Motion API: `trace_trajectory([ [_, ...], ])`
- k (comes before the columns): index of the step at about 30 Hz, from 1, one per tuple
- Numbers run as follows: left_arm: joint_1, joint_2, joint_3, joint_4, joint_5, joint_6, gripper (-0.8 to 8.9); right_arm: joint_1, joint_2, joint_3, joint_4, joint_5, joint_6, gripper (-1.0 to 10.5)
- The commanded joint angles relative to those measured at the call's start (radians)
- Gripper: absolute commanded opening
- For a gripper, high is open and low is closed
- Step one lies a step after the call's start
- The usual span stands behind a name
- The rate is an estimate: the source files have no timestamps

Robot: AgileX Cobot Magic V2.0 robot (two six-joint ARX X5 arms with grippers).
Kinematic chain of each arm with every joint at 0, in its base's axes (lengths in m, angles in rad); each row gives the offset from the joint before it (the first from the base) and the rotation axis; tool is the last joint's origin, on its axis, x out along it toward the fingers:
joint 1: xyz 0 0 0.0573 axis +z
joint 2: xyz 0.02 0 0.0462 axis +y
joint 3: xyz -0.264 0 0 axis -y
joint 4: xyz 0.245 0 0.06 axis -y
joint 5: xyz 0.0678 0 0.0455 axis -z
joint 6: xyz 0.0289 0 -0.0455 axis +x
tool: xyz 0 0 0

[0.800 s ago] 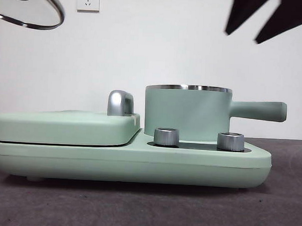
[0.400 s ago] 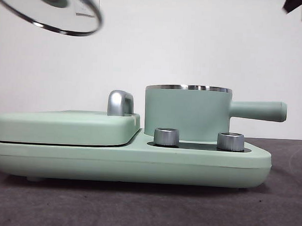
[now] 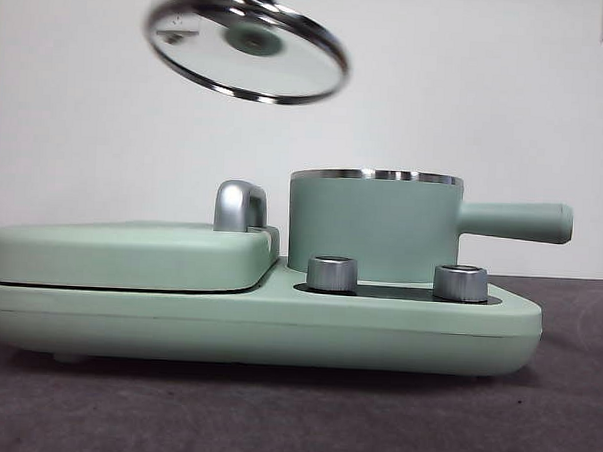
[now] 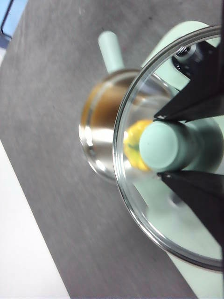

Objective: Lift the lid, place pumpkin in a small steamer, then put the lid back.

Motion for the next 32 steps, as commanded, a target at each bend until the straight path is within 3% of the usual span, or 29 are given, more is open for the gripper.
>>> trace_trajectory([
  [1, -0.034, 0.044, 0.018, 0.113, 0.004, -0.005, 0.1, 0.005, 0.006, 0.005, -0.005, 0.002, 0.016, 3.5],
  [7, -0.075, 0.139, 0.018, 0.307, 0.0, -0.007, 0.1, 0.005, 0.005, 0.005, -0.013, 0.002, 0.019, 3.5],
  [17, -0.081, 0.259, 0.019, 0.503, -0.006, -0.008, 0.1, 0.005, 0.005, 0.005, -0.021, 0.009, 0.037, 3.5],
  [32, -0.079, 0.39, 0.019, 0.614, -0.006, 0.013, 0.1, 0.005, 0.005, 0.005, -0.021, 0.009, 0.047, 3.5],
])
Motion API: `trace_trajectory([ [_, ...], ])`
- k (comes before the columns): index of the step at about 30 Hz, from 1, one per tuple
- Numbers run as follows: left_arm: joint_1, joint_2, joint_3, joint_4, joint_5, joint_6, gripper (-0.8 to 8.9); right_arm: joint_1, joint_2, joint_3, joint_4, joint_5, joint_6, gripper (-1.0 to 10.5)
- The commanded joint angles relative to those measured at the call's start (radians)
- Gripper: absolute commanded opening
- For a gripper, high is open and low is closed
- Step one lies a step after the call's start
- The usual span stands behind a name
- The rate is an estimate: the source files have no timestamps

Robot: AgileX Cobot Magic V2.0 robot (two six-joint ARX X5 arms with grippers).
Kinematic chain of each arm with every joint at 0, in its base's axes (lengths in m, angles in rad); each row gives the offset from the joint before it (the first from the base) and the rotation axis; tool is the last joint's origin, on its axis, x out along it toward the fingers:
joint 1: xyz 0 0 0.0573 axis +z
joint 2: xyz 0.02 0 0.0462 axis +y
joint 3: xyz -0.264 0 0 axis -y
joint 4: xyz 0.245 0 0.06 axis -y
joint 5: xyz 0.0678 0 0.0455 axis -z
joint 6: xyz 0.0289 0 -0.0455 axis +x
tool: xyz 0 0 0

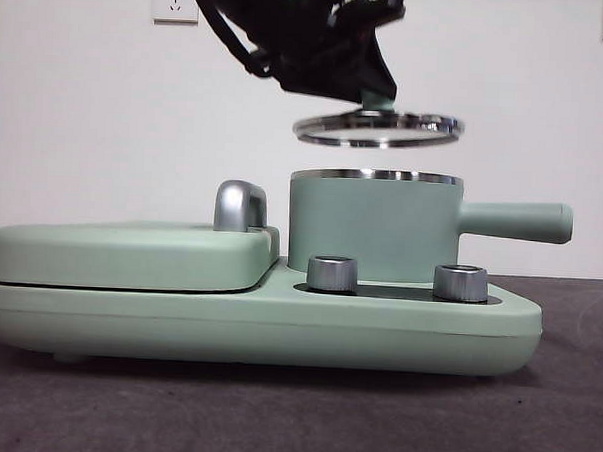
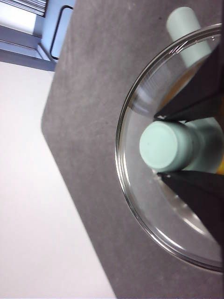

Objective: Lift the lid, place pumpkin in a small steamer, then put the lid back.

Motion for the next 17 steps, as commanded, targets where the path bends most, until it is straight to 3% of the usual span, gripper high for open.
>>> trace_trajectory([
  [1, -0.008, 0.03, 0.019, 0.034, 0.0, 0.012, 0.1, 0.005, 0.004, 0.005, 0.004, 0.005, 0.022, 3.5],
  [17, -0.007, 0.054, 0.019, 0.027, 0.004, 0.029, 0.1, 0.005, 0.003, 0.005, 0.004, 0.005, 0.037, 3.5],
])
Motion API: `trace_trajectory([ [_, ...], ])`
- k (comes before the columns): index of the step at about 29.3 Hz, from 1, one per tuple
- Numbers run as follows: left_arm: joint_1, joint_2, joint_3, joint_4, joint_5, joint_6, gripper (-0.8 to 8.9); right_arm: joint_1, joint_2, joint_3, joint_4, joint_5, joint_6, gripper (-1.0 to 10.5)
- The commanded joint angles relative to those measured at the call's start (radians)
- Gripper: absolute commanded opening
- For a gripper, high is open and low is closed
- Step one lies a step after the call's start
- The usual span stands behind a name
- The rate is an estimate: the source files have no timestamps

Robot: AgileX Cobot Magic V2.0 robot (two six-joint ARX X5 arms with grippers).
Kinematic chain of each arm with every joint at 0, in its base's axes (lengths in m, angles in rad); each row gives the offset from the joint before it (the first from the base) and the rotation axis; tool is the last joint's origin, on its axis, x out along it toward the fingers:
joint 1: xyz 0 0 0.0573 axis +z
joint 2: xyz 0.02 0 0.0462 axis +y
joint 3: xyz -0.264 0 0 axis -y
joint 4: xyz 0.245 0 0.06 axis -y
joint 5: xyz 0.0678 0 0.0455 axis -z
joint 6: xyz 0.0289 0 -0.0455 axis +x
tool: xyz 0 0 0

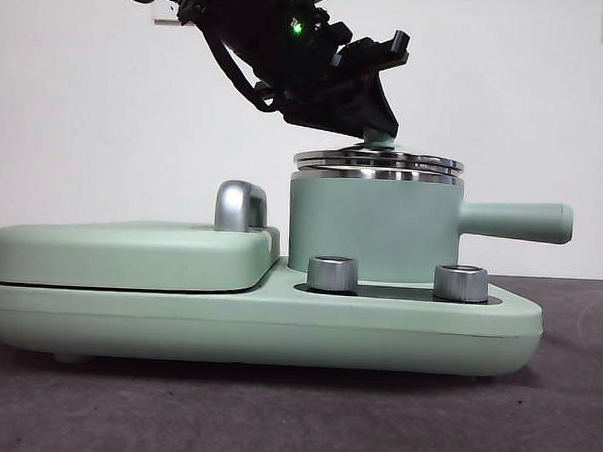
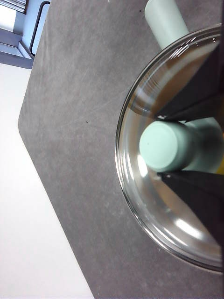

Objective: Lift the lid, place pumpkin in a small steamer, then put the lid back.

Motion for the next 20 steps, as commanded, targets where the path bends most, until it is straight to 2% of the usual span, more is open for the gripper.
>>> trace_trajectory([
  [1, -0.007, 0.006, 0.019, 0.034, 0.005, 0.009, 0.1, 0.005, 0.004, 0.005, 0.004, 0.005, 0.013, 3.5],
  [11, -0.007, 0.006, -0.051, 0.118, 0.017, 0.002, 0.1, 0.005, 0.004, 0.005, 0.004, 0.006, 0.046, 3.5],
  [20, -0.007, 0.006, -0.051, 0.029, 0.017, -0.001, 0.1, 0.005, 0.004, 0.005, 0.005, 0.024, 0.046, 3.5],
])
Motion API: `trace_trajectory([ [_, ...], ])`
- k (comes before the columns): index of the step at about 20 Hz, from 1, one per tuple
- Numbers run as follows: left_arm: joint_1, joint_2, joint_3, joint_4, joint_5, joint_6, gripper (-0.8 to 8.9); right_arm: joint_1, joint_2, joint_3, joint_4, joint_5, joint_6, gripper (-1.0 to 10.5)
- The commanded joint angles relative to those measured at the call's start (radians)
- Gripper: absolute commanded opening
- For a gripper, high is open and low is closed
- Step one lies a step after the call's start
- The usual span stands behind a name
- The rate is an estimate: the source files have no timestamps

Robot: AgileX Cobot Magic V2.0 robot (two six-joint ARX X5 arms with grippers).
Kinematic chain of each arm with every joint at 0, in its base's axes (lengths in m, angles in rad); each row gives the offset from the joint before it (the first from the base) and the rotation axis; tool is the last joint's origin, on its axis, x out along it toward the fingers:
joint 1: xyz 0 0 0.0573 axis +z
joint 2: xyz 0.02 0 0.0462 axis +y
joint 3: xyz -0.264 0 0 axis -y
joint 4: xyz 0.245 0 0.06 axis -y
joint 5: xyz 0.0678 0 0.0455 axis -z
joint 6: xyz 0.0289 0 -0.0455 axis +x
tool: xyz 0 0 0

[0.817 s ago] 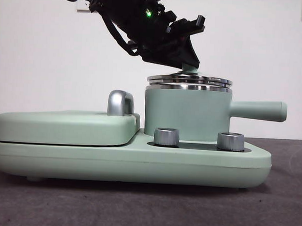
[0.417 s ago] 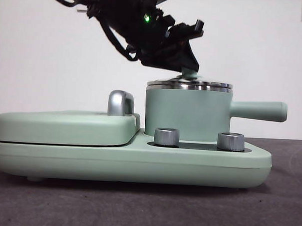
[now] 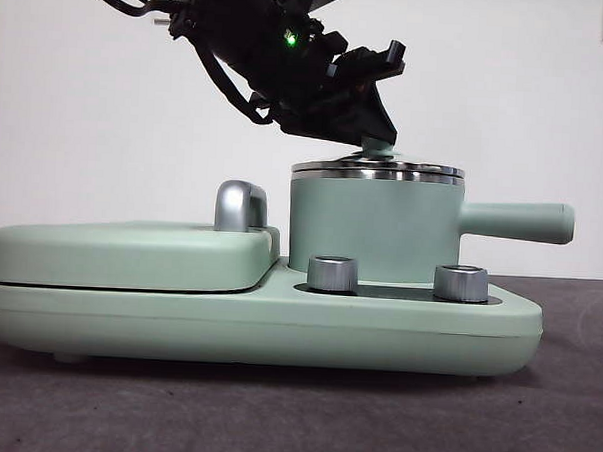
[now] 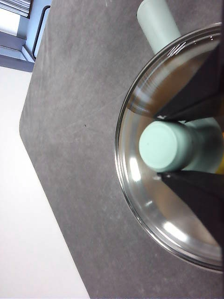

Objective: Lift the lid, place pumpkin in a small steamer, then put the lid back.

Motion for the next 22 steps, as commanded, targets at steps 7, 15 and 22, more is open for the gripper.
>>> trace_trajectory([
  [7, -0.008, 0.012, 0.01, -0.013, 0.005, 0.004, 2.32, 0.005, 0.004, 0.005, 0.005, 0.0, 0.011, 3.5],
  [15, 0.014, -0.12, 0.01, -0.126, 0.005, -0.026, 2.59, 0.005, 0.003, 0.005, 0.005, 0.0, 0.01, 3.6],
  [22, 0.085, -0.358, 0.01, -0.521, 0.037, -0.204, 2.57, 0.006, 0.048, 0.005, 0.023, -0.039, -0.11, 3.6],
])
